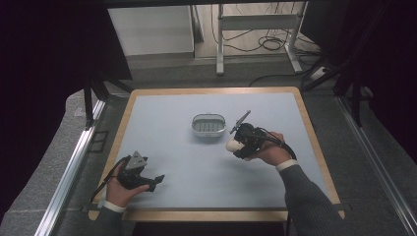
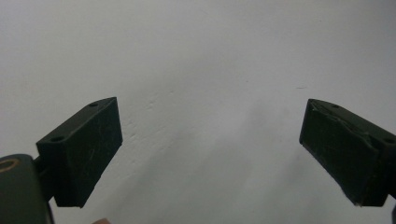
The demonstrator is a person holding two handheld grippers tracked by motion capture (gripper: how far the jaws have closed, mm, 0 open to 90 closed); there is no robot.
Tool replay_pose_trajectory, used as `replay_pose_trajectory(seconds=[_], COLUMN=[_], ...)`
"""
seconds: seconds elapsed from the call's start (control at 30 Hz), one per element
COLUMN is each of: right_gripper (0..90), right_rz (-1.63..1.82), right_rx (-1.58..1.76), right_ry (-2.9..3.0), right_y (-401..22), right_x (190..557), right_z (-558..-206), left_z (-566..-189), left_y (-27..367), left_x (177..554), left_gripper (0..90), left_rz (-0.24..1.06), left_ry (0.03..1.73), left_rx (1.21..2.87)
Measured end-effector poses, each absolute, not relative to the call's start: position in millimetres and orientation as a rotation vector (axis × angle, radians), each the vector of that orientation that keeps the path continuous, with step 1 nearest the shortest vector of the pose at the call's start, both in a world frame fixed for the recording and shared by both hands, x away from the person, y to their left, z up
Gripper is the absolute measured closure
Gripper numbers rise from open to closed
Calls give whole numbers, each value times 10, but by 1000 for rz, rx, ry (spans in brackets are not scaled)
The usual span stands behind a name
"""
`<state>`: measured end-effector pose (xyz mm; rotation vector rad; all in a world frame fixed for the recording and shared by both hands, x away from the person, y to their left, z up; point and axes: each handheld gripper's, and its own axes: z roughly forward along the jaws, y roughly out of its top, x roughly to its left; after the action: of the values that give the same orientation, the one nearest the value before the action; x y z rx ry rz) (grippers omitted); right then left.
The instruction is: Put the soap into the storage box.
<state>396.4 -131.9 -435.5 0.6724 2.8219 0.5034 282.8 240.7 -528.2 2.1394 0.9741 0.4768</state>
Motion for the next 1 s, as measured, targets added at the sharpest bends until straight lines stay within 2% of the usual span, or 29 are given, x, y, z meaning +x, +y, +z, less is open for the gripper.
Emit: replay_pose_trajectory(seconds=[1.0], right_gripper=[496], right_rz=[540], right_rx=[671], right_ry=[2834], right_y=[-1200], right_x=[4247], right_z=[-4274], left_z=[-5288], left_y=[2404], left_x=[2831], left_gripper=[63], left_rz=[477], left_ry=[974], left_rx=[2143])
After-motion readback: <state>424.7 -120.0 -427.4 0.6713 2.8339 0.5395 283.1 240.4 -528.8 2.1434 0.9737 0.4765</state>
